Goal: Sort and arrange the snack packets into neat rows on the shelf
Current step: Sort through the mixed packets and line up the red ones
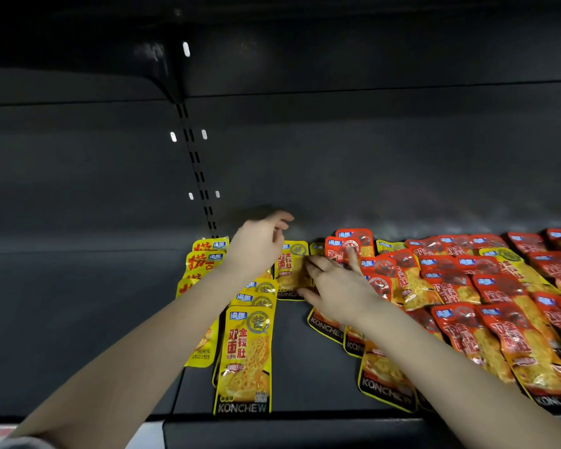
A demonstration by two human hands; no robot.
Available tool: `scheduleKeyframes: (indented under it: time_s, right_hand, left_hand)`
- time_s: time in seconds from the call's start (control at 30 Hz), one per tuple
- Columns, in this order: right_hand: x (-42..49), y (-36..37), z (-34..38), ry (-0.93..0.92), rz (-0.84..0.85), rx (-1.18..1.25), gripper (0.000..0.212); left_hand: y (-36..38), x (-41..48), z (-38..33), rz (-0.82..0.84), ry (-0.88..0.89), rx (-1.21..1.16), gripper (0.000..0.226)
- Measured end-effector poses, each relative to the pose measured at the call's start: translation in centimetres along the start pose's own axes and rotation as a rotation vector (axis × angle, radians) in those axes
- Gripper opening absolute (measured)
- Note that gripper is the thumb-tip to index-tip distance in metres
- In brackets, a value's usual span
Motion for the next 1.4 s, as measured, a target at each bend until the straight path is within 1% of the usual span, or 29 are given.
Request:
scheduleKeyframes:
  time_s: [0.2, 0.53, 0.67, 0.97, 1.23, 1.4]
  right_hand:
    - [-1.4, -0.6, -1.0, 0.006, -0.023, -0.013, 0.064]
    - [-4.1, -1.5, -2.6, -0.018, 0.015, -0.013, 0.056]
    - [-5.0, -1.8, -3.2, -0.018, -0.016, -0.009, 0.053]
    - [-6.7, -2.1, -4.0, -0.017, -0.034, 0.013, 0.054]
    - [-7.6, -1.9, -4.5, -0.016, -0.050, 0.052, 0.053]
    - [-8.2, -1.7, -5.4, 0.010, -0.088, 0.066, 0.053]
  left_hand:
    - [-0.1, -1.0, -1.0, 0.002, -0.010, -0.013, 0.037]
    - [0.3, -1.7, -3.0, 0.015, -0.033, -0.027, 0.037]
    - [0.7, -2.1, -3.4, 0.019, -0.033, -0.017, 0.037]
    - [2.8, -2.7, -3.9, 0.143, -0.101, 0.034, 0.040]
    - [4.5, -2.6, -4.9, 0.193, -0.079, 0.056, 0.038]
    - [5.6, -2.3, -5.9, 0.176, -0.032, 0.052, 0.035]
Point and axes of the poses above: each hand's wrist, its own x-axis towards the middle knuckle, its own y-axis out of the palm, z = x × y, the point moved 4 cm from there along x, towards the middle knuckle, and after that the axes turned 5 degrees about -y, right-handed, at the moved point
